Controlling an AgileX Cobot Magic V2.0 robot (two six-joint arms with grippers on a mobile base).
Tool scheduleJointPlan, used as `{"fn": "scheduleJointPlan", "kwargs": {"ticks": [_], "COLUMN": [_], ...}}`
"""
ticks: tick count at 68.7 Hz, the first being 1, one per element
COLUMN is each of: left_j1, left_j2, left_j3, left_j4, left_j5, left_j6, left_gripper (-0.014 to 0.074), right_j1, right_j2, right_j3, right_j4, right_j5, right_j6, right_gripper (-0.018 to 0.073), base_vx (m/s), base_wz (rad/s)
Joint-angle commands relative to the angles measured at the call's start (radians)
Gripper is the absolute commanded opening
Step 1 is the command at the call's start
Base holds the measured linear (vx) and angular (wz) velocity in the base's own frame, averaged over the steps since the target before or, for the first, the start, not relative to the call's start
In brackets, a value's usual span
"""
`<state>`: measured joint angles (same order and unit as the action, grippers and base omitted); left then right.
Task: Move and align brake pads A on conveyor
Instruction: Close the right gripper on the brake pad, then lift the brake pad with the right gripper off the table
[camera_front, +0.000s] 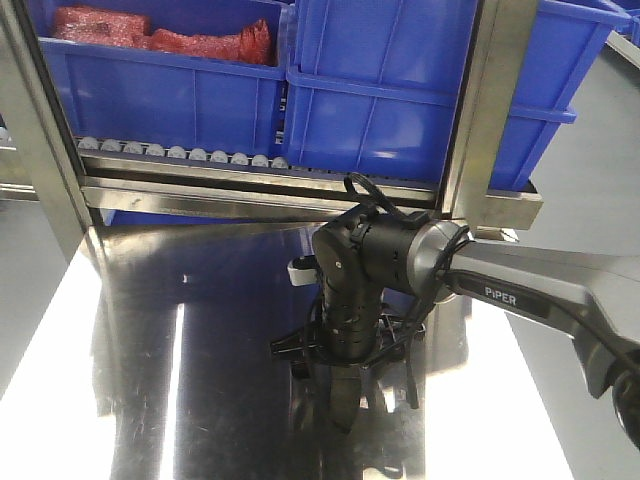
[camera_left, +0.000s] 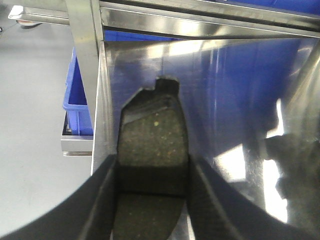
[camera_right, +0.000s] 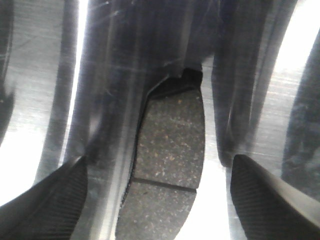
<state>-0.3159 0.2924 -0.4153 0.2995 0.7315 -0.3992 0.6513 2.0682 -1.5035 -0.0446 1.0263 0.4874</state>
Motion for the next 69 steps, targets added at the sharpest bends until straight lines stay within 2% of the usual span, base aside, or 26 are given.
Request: {"fn": "scheduleJointPlan", "kwargs": {"ticks": [1,9,14,24,31,58,69], "left_j1": [0.000,0.000,0.000,0.000,0.000,0.000,0.000], "left_j2": [0.009,0.009,0.009,0.009,0.009,0.009,0.009], "left_j3": [-0.028,-0.028,-0.028,-0.028,-0.028,-0.028,-0.028], "left_j4": [0.012,0.012,0.012,0.012,0.012,0.012,0.012], "left_j5": [-0.086,-0.086,-0.086,-0.086,-0.086,-0.086,-0.086], "left_j6": [-0.001,-0.001,-0.001,-0.001,-0.001,-0.001,-0.001], "left_gripper": [-0.0006,-0.0006,-0.0006,-0.0006,-0.0006,-0.0006,-0.0006], "right_j1": [0.000,0.000,0.000,0.000,0.000,0.000,0.000], "right_j2": [-0.058,-0.057,-0.057,-0.057,-0.057,-0.112,-0.196], "right_j3": [-0.029,-0.029,-0.029,-0.029,-0.029,-0.029,-0.029], "right_j4": [-0.015,-0.015,-0.014,-0.013,-0.024,-0.049,-0.091], "right_j5": [0.008,0.010,0.010,0.014,0.014,0.005,-0.025], "right_j6": [-0.016,-0.016,-0.017,-0.041,-0.076,-0.091,-0.091], "right_gripper": [0.0528,0.0474,0.0409,0.0184,-0.0020,-0.0011,-0.0011], "base_vx": [0.00,0.00,0.00,0.00,0.00,0.00,0.00], "base_wz": [0.00,0.00,0.00,0.00,0.00,0.00,0.00]}}
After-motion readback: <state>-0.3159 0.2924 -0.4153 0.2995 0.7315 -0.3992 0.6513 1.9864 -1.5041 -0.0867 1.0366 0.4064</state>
